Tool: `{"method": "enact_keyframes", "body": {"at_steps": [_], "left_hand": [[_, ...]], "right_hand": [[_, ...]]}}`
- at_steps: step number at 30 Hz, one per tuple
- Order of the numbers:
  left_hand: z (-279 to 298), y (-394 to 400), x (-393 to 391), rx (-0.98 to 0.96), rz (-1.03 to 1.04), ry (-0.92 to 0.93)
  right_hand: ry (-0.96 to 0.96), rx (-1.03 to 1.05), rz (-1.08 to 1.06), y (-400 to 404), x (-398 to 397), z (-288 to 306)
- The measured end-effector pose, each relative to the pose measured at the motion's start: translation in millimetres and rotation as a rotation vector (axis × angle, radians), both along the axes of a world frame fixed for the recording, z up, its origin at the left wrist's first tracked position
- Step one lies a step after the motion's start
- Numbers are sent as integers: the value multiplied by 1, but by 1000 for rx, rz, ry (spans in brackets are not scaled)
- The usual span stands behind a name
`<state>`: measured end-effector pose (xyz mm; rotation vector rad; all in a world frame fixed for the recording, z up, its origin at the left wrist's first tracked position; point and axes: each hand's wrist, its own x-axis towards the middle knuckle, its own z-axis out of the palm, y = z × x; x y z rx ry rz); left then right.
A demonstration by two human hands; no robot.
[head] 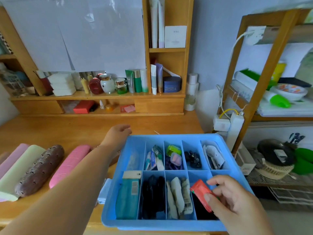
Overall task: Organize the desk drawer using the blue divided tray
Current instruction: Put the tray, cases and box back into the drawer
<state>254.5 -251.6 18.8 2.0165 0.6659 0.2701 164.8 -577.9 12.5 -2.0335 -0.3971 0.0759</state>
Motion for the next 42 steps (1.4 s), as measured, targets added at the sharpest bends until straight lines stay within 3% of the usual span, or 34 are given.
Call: {"method": "enact_keyframes", "body": {"at_steps": [5, 9, 13, 15, 22, 30, 36, 42], "left_hand": [[-8, -36, -81, 404, -239, -39], [-22, -67, -147, 560, -250, -39], [-24, -79, -170, 520, -188, -45], [-24, -86, -172, 527, -147, -75], [-25, -91, -173, 549, -80, -166], [-30, -87, -171, 577, -87, -215], [-28, -82, -174, 706, -228, -280], [-30, -80, -177, 508, -149, -325]], "right_hand": [[-9, 10, -70, -14, 8, 6], [27, 63, -77, -21, 14, 8], [-47, 343, -294, -42, 21, 16], [-75, 372, -363, -51, 26, 18], [-97, 46, -229, -41, 52, 22], [-183, -250, 72, 30, 80, 48], [-52, -232, 231, 41, 74, 48], [-80, -210, 217, 39, 64, 35]]}}
